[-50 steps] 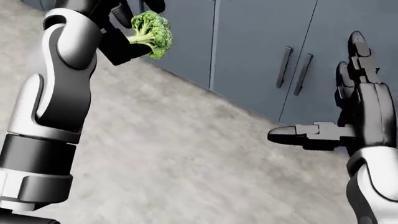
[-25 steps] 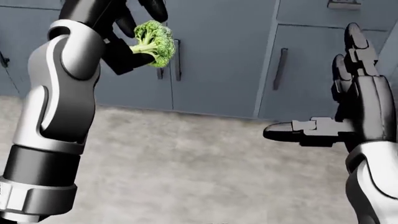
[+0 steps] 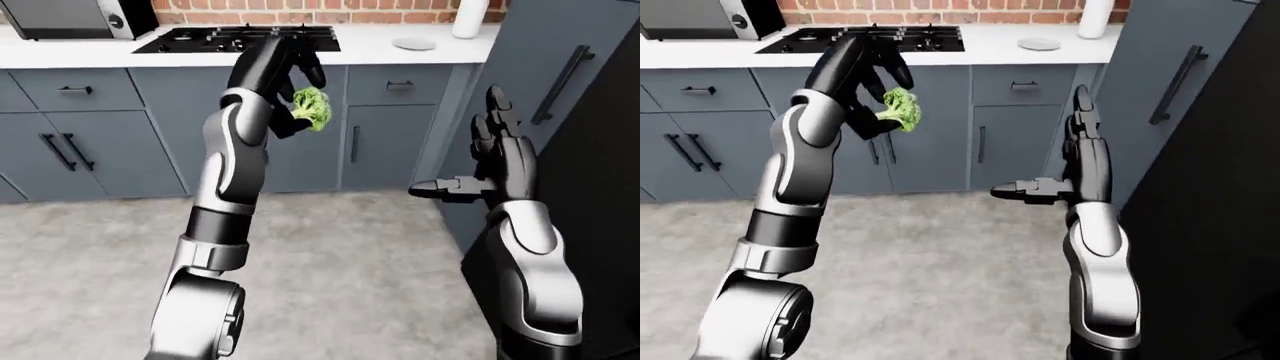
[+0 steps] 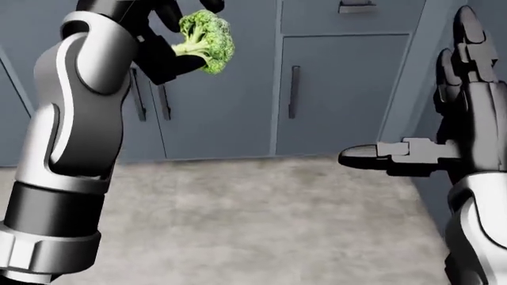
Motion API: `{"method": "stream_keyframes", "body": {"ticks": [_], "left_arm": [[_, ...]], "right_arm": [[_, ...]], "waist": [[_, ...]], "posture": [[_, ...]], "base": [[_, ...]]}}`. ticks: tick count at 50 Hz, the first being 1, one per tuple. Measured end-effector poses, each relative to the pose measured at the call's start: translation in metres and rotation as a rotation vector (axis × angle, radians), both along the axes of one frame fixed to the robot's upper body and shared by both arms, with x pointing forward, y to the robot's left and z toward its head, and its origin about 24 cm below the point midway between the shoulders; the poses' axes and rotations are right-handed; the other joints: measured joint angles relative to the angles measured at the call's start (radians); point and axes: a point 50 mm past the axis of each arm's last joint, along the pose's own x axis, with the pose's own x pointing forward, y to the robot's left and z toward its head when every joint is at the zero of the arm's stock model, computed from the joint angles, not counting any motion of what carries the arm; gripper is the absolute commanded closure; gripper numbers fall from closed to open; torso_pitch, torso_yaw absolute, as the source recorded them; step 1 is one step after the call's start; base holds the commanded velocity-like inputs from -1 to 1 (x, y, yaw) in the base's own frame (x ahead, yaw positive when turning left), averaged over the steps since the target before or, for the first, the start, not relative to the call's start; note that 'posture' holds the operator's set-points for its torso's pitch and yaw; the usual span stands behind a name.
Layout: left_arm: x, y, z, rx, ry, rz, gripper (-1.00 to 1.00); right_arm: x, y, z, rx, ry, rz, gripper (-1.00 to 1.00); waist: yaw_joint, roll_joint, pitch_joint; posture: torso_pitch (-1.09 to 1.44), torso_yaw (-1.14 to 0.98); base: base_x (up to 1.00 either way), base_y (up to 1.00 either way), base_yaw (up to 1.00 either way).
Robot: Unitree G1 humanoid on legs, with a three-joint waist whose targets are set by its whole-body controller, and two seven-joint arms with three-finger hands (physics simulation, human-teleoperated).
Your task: Pick the broccoli from the oven and place it on the plate on the counter.
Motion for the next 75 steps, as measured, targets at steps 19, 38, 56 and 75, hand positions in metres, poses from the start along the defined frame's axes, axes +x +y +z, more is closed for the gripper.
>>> {"method": "stream_keyframes", "body": {"ticks": [19,38,56,75], "left_arm": [[0.001,-0.007,-0.008,0.021,0.047,-0.031,1.00],[0.000,0.001,0.001,0.000,0.031,0.001,1.00],[-0.005,-0.002,0.015,0.005,-0.024,-0.019,1.00],[0.000,-0.008,-0.015,0.006,0.082,-0.039,1.00]], "right_arm": [[-0.004,-0.001,-0.004,0.015,0.034,0.002,-1.00],[-0.008,0.006,0.007,0.016,-0.011,0.040,-1.00],[-0.008,0.004,0.009,0.048,-0.018,0.038,-1.00],[-0.003,0.006,0.002,0.013,0.047,0.029,-1.00]], "waist": [[0.002,-0.109,0.010],[0.024,-0.055,0.003],[0.005,-0.012,-0.011],[-0.004,-0.075,0.012]], "posture": [[0.00,0.00],[0.00,0.00],[0.00,0.00],[0.00,0.00]], "base": [[0.33,0.00,0.00],[0.33,0.00,0.00],[0.25,0.00,-0.08],[0.10,-0.01,-0.47]]}}
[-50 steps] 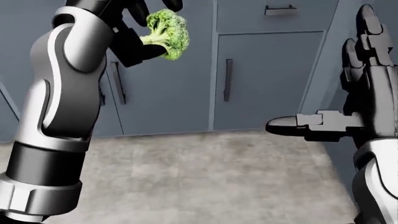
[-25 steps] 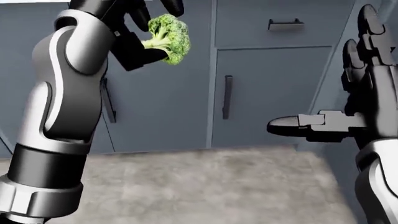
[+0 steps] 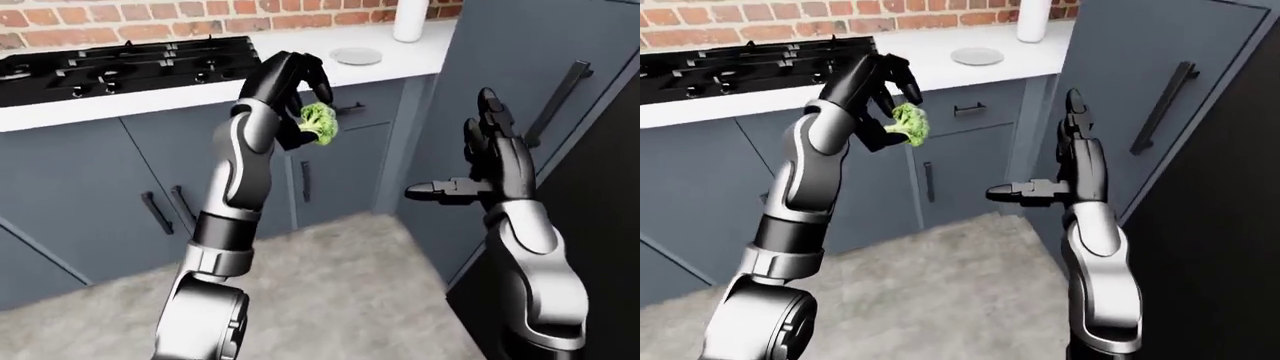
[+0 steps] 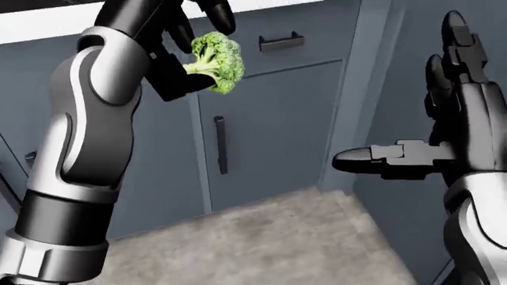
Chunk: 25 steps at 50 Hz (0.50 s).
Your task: Pick the broccoli from the oven and place it on the plate on the counter.
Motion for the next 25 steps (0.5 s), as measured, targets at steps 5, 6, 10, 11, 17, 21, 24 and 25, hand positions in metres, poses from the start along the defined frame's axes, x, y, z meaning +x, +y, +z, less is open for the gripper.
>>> {"method": "stream_keyframes", "body": {"ticks": [5,6,10,11,17,21,24,25], "left_arm": [[-0.006,0.007,0.022,-0.029,-0.081,0.020,1.00],[-0.007,0.007,0.025,-0.030,-0.092,0.017,1.00],[-0.008,0.010,0.024,-0.031,-0.099,0.021,1.00],[-0.007,0.012,0.020,-0.032,-0.082,0.029,1.00],[-0.006,0.013,0.018,-0.029,-0.055,0.040,1.00],[-0.008,0.014,0.023,-0.034,-0.075,0.042,1.00],[-0.011,0.008,0.026,-0.032,-0.081,0.023,1.00],[-0.011,0.003,0.024,-0.024,-0.068,0.009,1.00]], "right_arm": [[0.003,0.008,0.025,-0.015,-0.083,0.026,-1.00],[0.005,0.009,0.028,-0.013,-0.091,0.030,-1.00],[0.007,0.019,0.031,-0.005,-0.085,0.070,-1.00],[0.007,0.021,0.030,-0.005,-0.073,0.083,-1.00],[0.006,0.018,0.035,0.000,-0.079,0.071,-1.00],[0.004,0.019,0.038,0.003,-0.096,0.078,-1.00],[0.003,0.015,0.038,0.004,-0.090,0.063,-1.00],[0.003,0.012,0.036,0.008,-0.073,0.049,-1.00]], "waist": [[-0.006,0.052,-0.003],[-0.010,0.067,-0.007],[0.004,0.089,-0.006],[0.006,0.092,-0.004],[0.023,0.045,-0.004],[0.041,-0.005,-0.017],[0.021,-0.018,0.010],[0.016,-0.026,0.020]], "posture": [[0.00,0.00],[0.00,0.00],[0.00,0.00],[0.00,0.00],[0.00,0.00],[0.00,0.00],[0.00,0.00],[0.00,0.00]], "base": [[0.41,0.00,0.00],[0.45,0.00,0.00],[0.47,0.00,0.00],[0.48,0.00,0.00],[0.49,0.00,0.00],[0.49,0.00,0.00],[0.48,0.00,0.00],[0.48,0.00,0.00]]}}
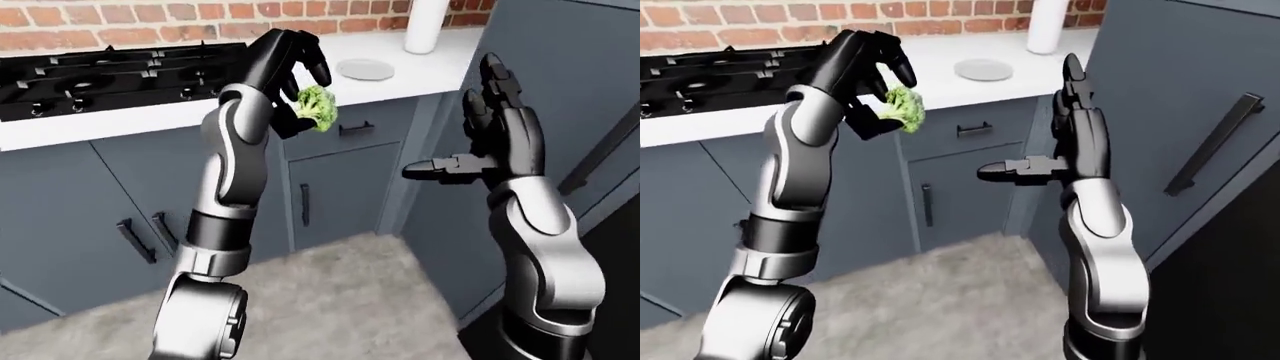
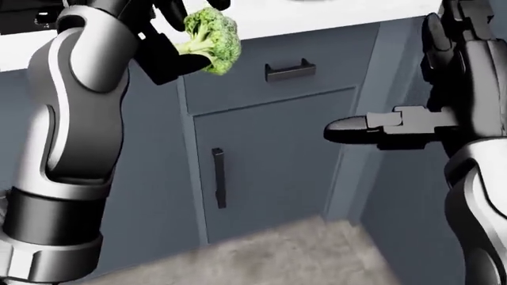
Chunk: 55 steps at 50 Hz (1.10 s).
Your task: Pick the broccoli from the oven and place it on the plate on the counter.
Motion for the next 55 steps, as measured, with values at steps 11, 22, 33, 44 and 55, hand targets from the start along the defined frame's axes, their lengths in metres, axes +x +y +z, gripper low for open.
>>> {"method": "stream_keyframes", "body": {"ticks": [11,22,33,44,55], "left_arm": [[-0.007,-0.002,0.024,0.003,-0.064,-0.013,1.00],[-0.003,0.005,0.010,0.005,-0.007,0.016,1.00],[-0.003,-0.002,0.006,0.010,0.005,-0.019,1.00],[0.000,0.006,-0.001,0.001,0.024,0.010,1.00],[-0.009,-0.002,0.022,0.003,-0.072,-0.017,1.00]], "right_arm": [[-0.008,0.000,0.020,-0.008,-0.065,-0.003,-1.00],[-0.005,0.001,0.012,0.002,-0.016,0.007,-1.00],[-0.004,-0.004,0.009,0.003,-0.002,-0.016,-1.00],[-0.001,0.000,0.004,0.038,0.028,0.008,-1.00],[-0.010,-0.005,0.020,0.021,-0.064,-0.012,-1.00]], "waist": [[-0.034,0.082,-0.039],[-0.006,0.058,-0.036],[-0.019,0.015,-0.037],[-0.020,0.054,-0.022],[0.001,0.014,-0.047]], "posture": [[0.00,0.00],[0.00,0.00],[0.00,0.00],[0.00,0.00],[0.00,0.00]], "base": [[0.49,0.00,0.00],[0.20,0.00,0.00],[0.23,0.00,0.00],[0.00,-0.03,0.00],[0.00,0.00,-0.60]]}}
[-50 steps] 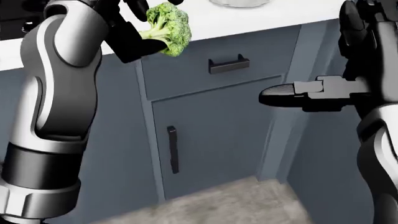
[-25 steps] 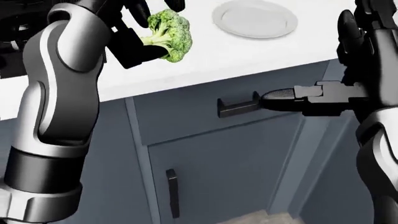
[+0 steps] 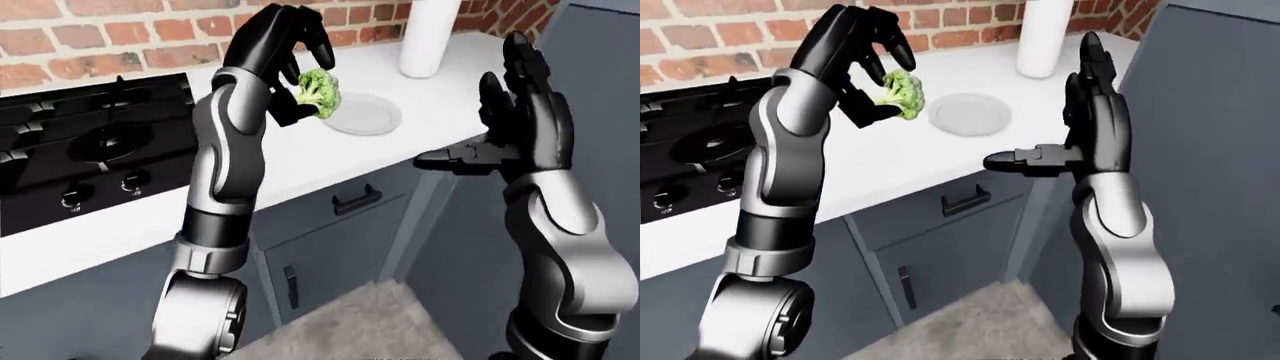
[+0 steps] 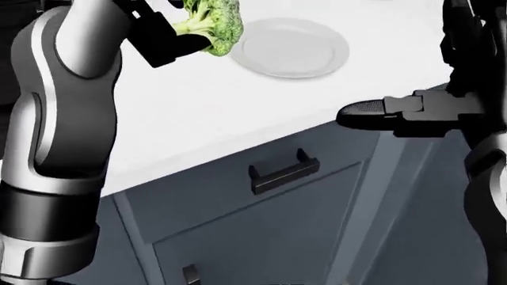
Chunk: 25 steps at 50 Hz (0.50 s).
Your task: Pick the broccoli from the oven and place it on the plate on the counter.
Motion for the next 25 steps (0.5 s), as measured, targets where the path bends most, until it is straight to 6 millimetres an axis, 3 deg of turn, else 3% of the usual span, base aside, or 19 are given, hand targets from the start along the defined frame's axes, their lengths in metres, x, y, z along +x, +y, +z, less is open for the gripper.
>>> {"method": "stream_keyframes", "body": {"ticks": [1,5,7,8,9,13,17,18,19,21,23,25], "left_arm": [[-0.002,-0.004,0.001,0.005,-0.012,-0.017,1.00],[0.005,-0.008,-0.020,0.021,0.069,-0.033,1.00],[0.009,-0.002,-0.028,0.018,0.111,-0.013,1.00],[0.010,0.003,-0.029,0.012,0.115,0.003,1.00],[0.010,0.008,-0.030,0.001,0.120,0.022,1.00],[0.010,0.019,-0.024,-0.024,0.105,0.070,1.00],[0.002,0.013,-0.006,-0.024,0.017,0.044,1.00],[0.001,0.012,-0.004,-0.022,0.006,0.039,1.00],[0.001,0.011,-0.003,-0.021,0.000,0.035,1.00],[0.003,0.006,-0.014,-0.018,0.031,0.018,1.00],[0.006,0.000,-0.023,0.002,0.075,-0.002,1.00],[0.008,0.000,-0.026,0.005,0.095,-0.004,1.00]], "right_arm": [[0.000,-0.001,0.001,-0.006,-0.009,-0.008,-1.00],[0.006,0.001,-0.016,-0.013,0.071,-0.002,-1.00],[0.010,0.002,-0.022,-0.013,0.108,0.008,-1.00],[0.009,0.005,-0.022,-0.012,0.108,0.019,-1.00],[0.007,0.008,-0.022,-0.013,0.106,0.034,-1.00],[0.006,0.011,-0.013,-0.023,0.064,0.063,-1.00],[0.002,0.010,-0.004,-0.028,0.007,0.050,-1.00],[0.002,0.011,-0.003,-0.030,0.003,0.053,-1.00],[0.001,0.012,-0.003,-0.032,0.000,0.054,-1.00],[0.003,0.008,-0.010,-0.030,0.033,0.041,-1.00],[0.005,0.005,-0.015,-0.024,0.064,0.020,-1.00],[0.005,0.006,-0.013,-0.028,0.059,0.021,-1.00]], "waist": [[0.003,-0.011,0.000],[-0.007,0.030,0.032],[-0.012,0.072,0.061],[-0.001,0.068,0.074],[0.002,0.068,0.071],[0.006,0.078,0.013],[0.019,0.030,0.002],[0.023,0.007,-0.002],[0.020,-0.031,-0.003],[0.005,-0.045,0.023],[-0.011,-0.066,0.036],[-0.009,-0.051,0.047]], "posture": [[0.00,0.00],[0.00,0.00],[0.00,0.00],[0.00,0.00],[0.00,0.00],[0.00,0.00],[0.00,0.00],[0.00,0.00],[0.00,0.00],[0.00,0.00],[0.00,0.00],[0.00,0.00]], "base": [[0.00,0.00,0.00],[0.12,-0.27,0.00],[0.37,-0.70,0.00],[0.37,-0.71,0.00],[0.37,-0.71,0.00],[0.36,-0.71,0.00],[0.37,-0.64,0.00],[0.37,-0.27,0.00],[0.33,-0.14,0.00],[0.08,0.00,0.00],[0.00,0.00,0.00],[0.00,0.00,0.00]]}}
